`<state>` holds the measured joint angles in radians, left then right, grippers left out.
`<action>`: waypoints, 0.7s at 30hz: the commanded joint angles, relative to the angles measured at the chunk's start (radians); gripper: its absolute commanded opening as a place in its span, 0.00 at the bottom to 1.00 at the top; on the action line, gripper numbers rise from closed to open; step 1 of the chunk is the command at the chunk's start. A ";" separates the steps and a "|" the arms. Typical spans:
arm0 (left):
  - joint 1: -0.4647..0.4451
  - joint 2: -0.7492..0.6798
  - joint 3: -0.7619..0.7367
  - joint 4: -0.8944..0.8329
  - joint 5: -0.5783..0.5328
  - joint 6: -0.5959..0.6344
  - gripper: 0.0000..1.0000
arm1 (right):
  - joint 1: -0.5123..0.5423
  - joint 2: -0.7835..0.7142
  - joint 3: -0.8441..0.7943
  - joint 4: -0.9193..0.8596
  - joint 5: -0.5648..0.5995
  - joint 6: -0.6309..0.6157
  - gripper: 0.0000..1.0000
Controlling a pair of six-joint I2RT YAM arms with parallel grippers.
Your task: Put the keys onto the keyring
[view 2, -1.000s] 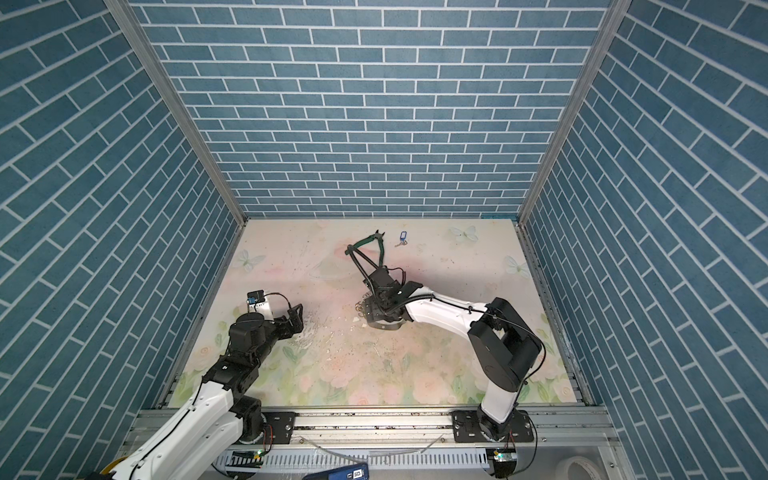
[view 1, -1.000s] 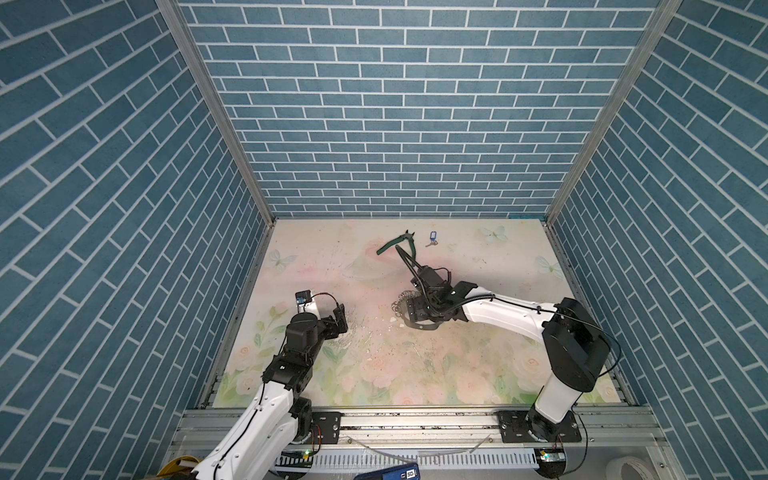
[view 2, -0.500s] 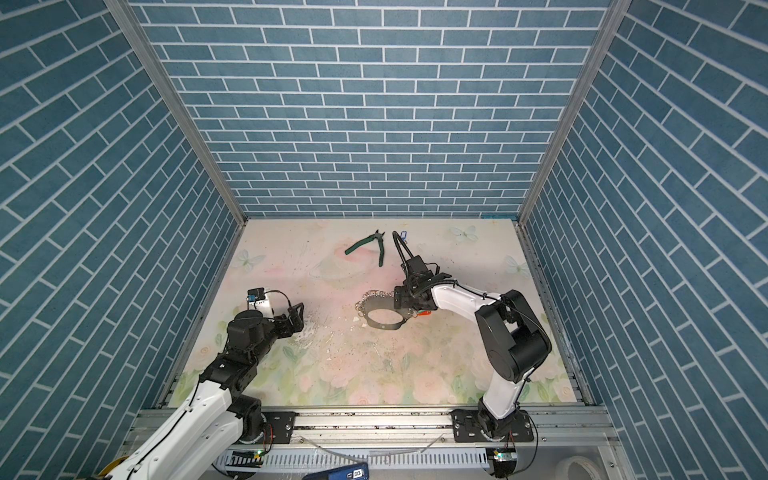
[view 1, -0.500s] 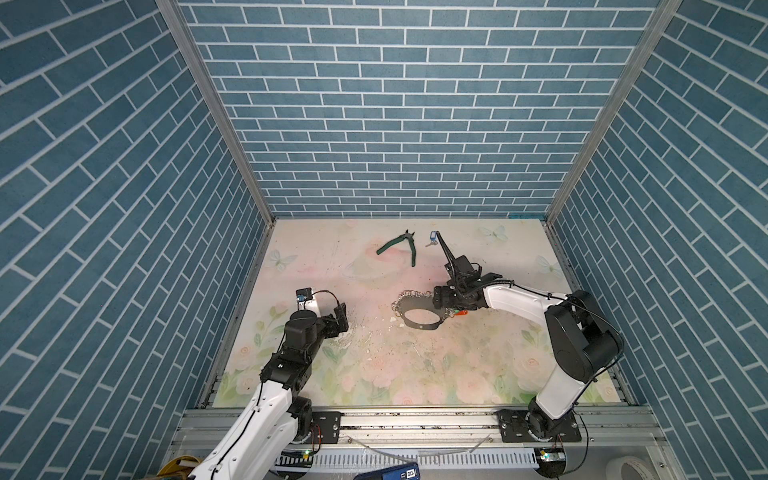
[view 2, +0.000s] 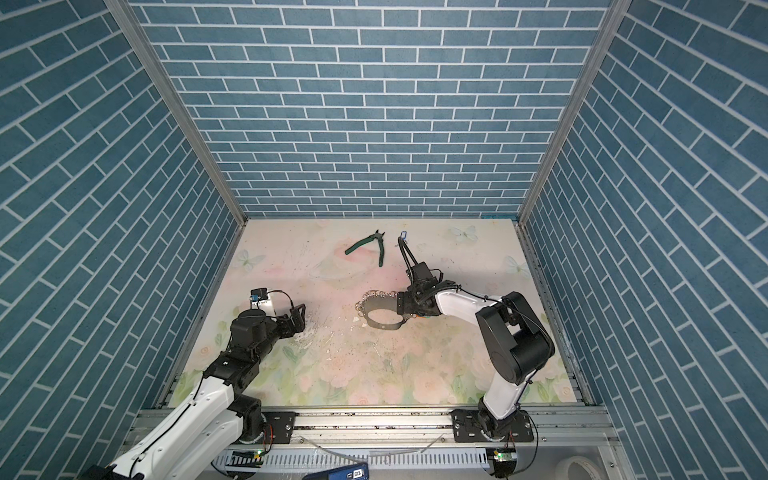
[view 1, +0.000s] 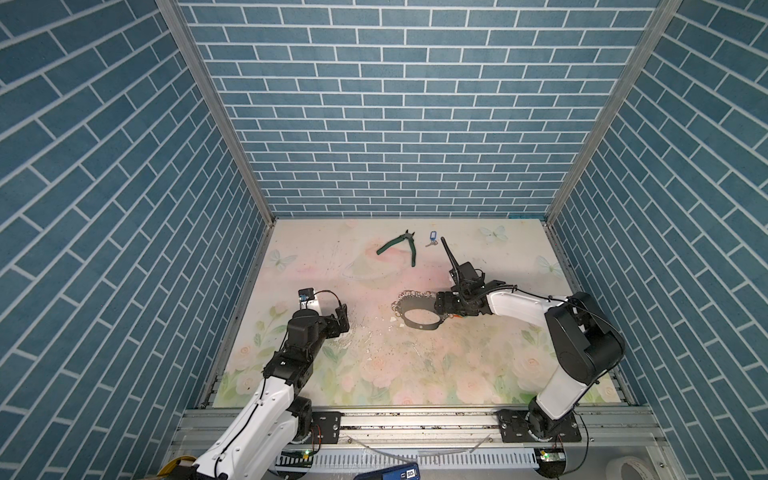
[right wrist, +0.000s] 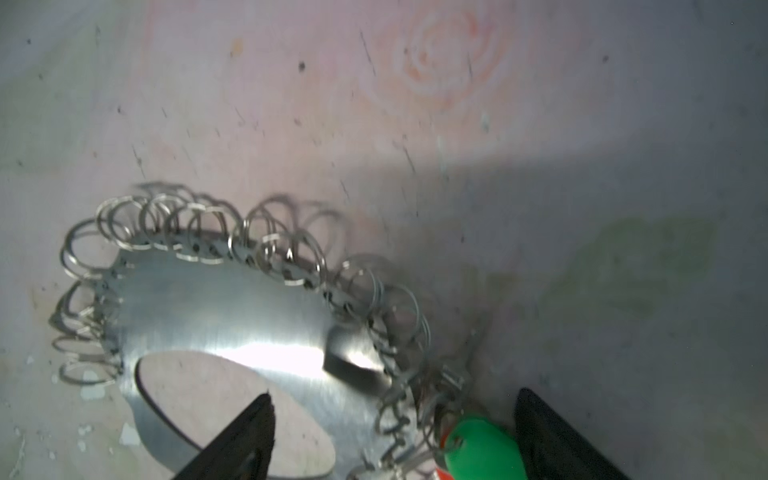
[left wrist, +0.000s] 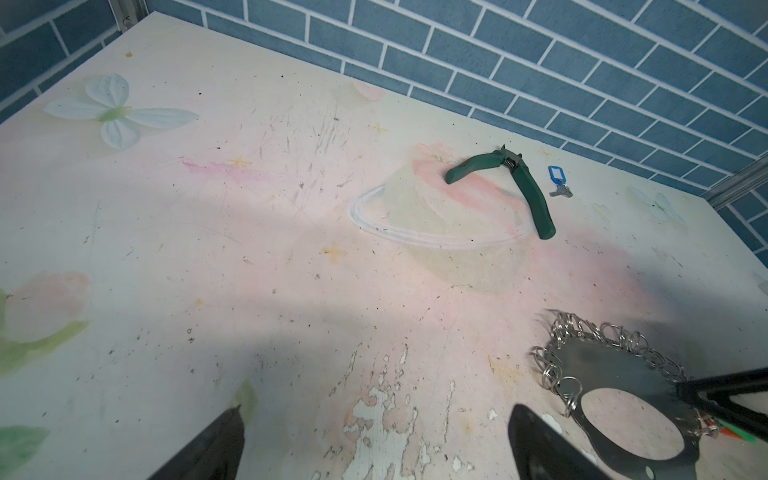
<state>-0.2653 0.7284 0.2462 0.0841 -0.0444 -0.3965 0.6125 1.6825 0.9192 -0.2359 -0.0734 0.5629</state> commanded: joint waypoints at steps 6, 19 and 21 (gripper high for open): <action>-0.003 0.040 -0.015 0.045 -0.010 -0.002 1.00 | 0.169 -0.083 -0.134 -0.052 -0.036 0.128 0.85; -0.003 0.039 -0.014 0.041 -0.009 0.001 1.00 | 0.206 -0.210 -0.044 -0.187 0.160 0.023 0.72; -0.003 0.039 -0.015 0.040 -0.011 0.001 1.00 | 0.160 -0.215 -0.039 -0.170 0.151 -0.003 0.72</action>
<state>-0.2653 0.7677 0.2462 0.1108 -0.0452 -0.3965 0.8150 1.4960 0.8310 -0.3634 0.0154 0.6102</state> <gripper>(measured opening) 0.997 0.718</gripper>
